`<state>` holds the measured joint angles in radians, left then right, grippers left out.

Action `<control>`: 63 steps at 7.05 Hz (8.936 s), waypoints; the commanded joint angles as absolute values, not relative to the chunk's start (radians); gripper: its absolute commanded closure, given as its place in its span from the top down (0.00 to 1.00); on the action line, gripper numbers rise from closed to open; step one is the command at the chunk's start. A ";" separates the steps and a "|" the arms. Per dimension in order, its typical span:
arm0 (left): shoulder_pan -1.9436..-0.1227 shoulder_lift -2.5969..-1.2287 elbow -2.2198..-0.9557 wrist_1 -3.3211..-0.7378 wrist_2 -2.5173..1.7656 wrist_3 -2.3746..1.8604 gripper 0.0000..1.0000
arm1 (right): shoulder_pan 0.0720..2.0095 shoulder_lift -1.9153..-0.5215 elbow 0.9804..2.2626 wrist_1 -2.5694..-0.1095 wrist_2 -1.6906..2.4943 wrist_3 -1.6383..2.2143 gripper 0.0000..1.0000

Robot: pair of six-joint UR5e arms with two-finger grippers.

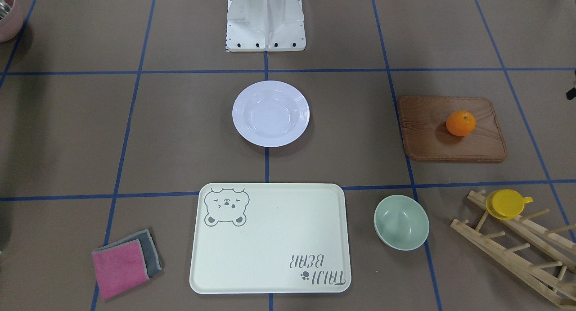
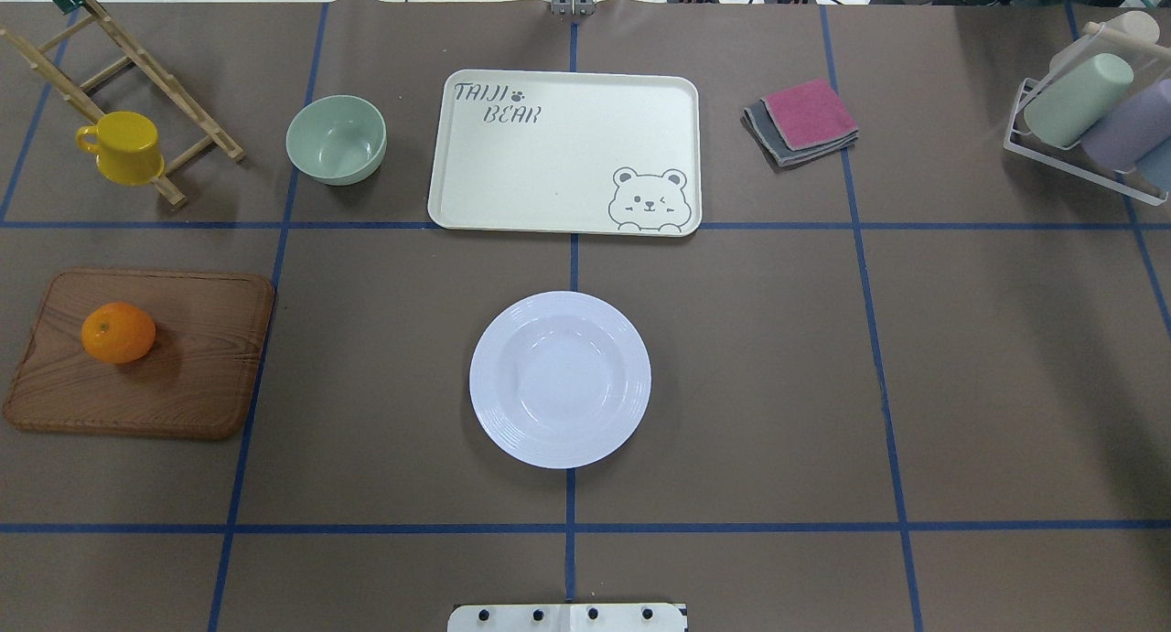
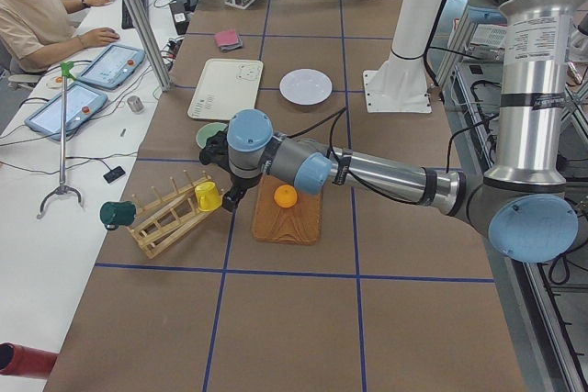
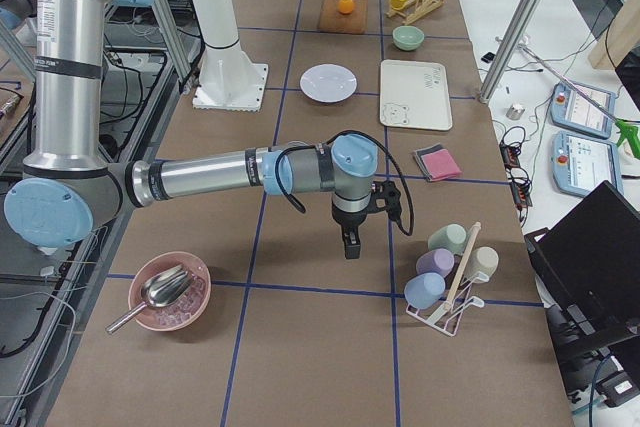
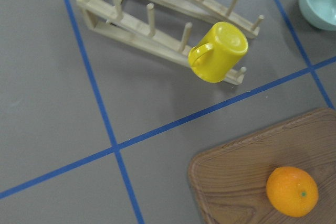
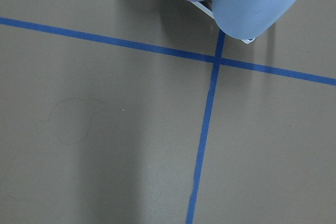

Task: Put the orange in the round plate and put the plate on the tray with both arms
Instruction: 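Move the left gripper toward the orange on the wooden board, then lower the left gripper and grasp the orange on the board, then carry the orange with the left gripper over the white plate, then release the orange onto the plate and lift the left gripper away, then withdraw the left arm while the right gripper reaches toward the plate, then grasp the white plate rim nearest the robot with the right gripper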

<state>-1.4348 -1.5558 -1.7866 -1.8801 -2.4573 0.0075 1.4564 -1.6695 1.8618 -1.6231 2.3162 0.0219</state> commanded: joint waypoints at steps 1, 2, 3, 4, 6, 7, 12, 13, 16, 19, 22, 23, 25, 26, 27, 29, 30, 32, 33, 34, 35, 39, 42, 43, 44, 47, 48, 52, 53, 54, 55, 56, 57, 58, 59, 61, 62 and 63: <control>-1.297 -1.548 -1.778 -2.062 -2.349 -0.259 1.00 | 1.407 -1.658 1.862 -1.538 2.319 0.145 1.00; -1.217 -1.546 -1.778 -2.097 -2.277 -0.322 1.00 | 1.404 -1.661 1.862 -1.536 2.319 0.146 1.00; -1.162 -1.545 -1.778 -2.097 -2.243 -0.327 1.00 | 1.404 -1.661 1.861 -1.536 2.319 0.146 1.00; -1.105 -1.545 -1.778 -2.097 -2.200 -0.362 1.00 | 1.404 -1.661 1.861 -1.536 2.319 0.146 1.00; -0.991 -1.507 -1.779 -2.138 -2.093 -0.411 1.00 | 1.404 -1.661 1.861 -1.536 2.319 0.146 1.00; -0.970 -1.503 -1.779 -2.164 -2.092 -0.461 1.00 | 1.404 -1.663 1.861 -1.536 2.319 0.144 1.00; -0.907 -1.489 -1.734 -2.169 -2.091 -0.486 1.00 | 1.404 -1.667 1.858 -1.536 2.319 0.141 1.00; -0.894 -1.493 -1.720 -2.171 -2.091 -0.488 1.00 | 1.404 -1.669 1.858 -1.536 2.319 0.141 1.00; -0.888 -1.496 -1.704 -2.174 -2.094 -0.488 1.00 | 1.404 -1.669 1.856 -1.536 2.319 0.141 1.00; -0.882 -1.496 -1.713 -2.186 -2.092 -0.488 0.01 | 1.404 -1.669 1.856 -1.536 2.319 0.141 1.00; -0.882 -1.578 -1.807 -2.119 -2.137 -0.585 0.00 | 1.404 -1.669 1.858 -1.536 2.319 0.144 1.00; -0.882 -1.686 -1.812 -2.024 -2.134 -0.666 0.00 | 1.404 -1.669 1.858 -1.534 2.319 0.144 1.00; -0.841 -1.924 -1.816 -1.790 -2.126 -0.811 0.00 | 1.399 -1.667 1.858 -1.536 2.319 0.146 1.00; -0.795 -2.030 -1.815 -1.676 -2.103 -0.877 0.00 | 1.397 -1.666 1.858 -1.534 2.319 0.147 1.00; -0.710 -2.119 -1.810 -1.598 -2.036 -0.969 0.00 | 1.396 -1.664 1.856 -1.535 2.319 0.147 1.00; -0.559 -2.282 -1.731 -1.542 -1.912 -1.150 0.00 | 1.394 -1.664 1.856 -1.536 2.319 0.147 1.00; -0.484 -2.380 -1.616 -1.545 -1.846 -1.214 0.00 | 1.394 -1.664 1.856 -1.536 2.319 0.147 1.00; -0.430 -2.438 -1.514 -1.568 -1.809 -1.239 0.00 | 1.394 -1.664 1.856 -1.536 2.319 0.147 1.00; -0.428 -2.431 -1.511 -1.589 -1.809 -1.233 0.33 | 1.394 -1.664 1.855 -1.536 2.319 0.147 1.00; -0.428 -2.431 -1.509 -1.589 -1.807 -1.232 0.71 | 1.394 -1.664 1.855 -1.536 2.319 0.147 1.00; -0.428 -2.409 -1.514 -1.589 -1.801 -1.232 1.00 | 1.394 -1.664 1.855 -1.536 2.319 0.147 1.00; -0.448 -2.323 -1.723 -1.582 -1.801 -1.183 1.00 | 1.393 -1.658 1.855 -1.534 2.321 0.147 1.00; -0.633 -2.096 -1.980 -1.445 -1.907 -0.848 1.00 | 1.336 -1.655 1.858 -1.380 2.404 0.202 1.00; -0.720 -2.015 -2.018 -1.418 -1.936 -0.698 1.00 | 1.286 -1.626 1.861 -1.312 2.405 0.360 1.00; -0.841 -1.943 -2.020 -1.414 -2.004 -0.514 1.00 | 1.222 -1.584 1.868 -1.231 2.402 0.555 1.00; -1.232 -1.731 -1.973 -1.414 -2.158 0.082 1.00 | 0.996 -1.468 1.934 -1.075 2.259 1.053 1.00; -1.347 -1.698 -1.920 -1.414 -2.180 0.244 1.00 | 0.918 -1.441 1.975 -1.074 2.184 1.181 1.00; -1.641 -1.629 -1.678 -1.422 -2.344 0.468 1.00 | 0.480 -1.333 2.072 -1.074 1.657 1.654 1.00; -1.641 -1.628 -1.681 -1.417 -2.344 0.465 1.00 | 0.371 -1.301 2.071 -1.072 1.506 1.761 1.00; -1.641 -1.626 -1.681 -1.417 -2.344 0.459 1.00 | 0.260 -1.286 2.053 -1.072 1.361 1.869 0.99; -1.641 -1.625 -1.681 -1.417 -2.344 0.459 1.00 | 0.212 -1.260 2.008 -1.065 1.288 1.934 0.99; -1.641 -1.621 -1.681 -1.416 -2.345 0.459 1.00 | 0.200 -1.259 1.921 -0.996 1.281 1.997 0.99; -1.640 -1.594 -1.687 -1.426 -2.347 0.459 1.00 | 0.198 -1.256 1.869 -0.923 1.278 2.006 0.98; -1.641 -1.592 -1.689 -1.427 -2.347 0.459 1.00 | 0.198 -1.258 1.843 -0.920 1.278 2.003 0.94; -1.641 -1.592 -1.689 -1.427 -2.347 0.459 1.00 | 0.193 -1.253 1.816 -0.919 1.278 2.006 0.84; -1.641 -1.592 -1.689 -1.427 -2.347 0.459 1.00 | 0.198 -1.226 1.781 -0.920 1.278 2.006 0.78; -1.641 -1.592 -1.689 -1.427 -2.347 0.459 1.00 | 0.207 -1.191 1.755 -0.920 1.278 2.006 0.71; -1.641 -1.592 -1.689 -1.427 -2.347 0.459 1.00 | 0.206 -1.184 1.718 -0.919 1.278 2.006 0.71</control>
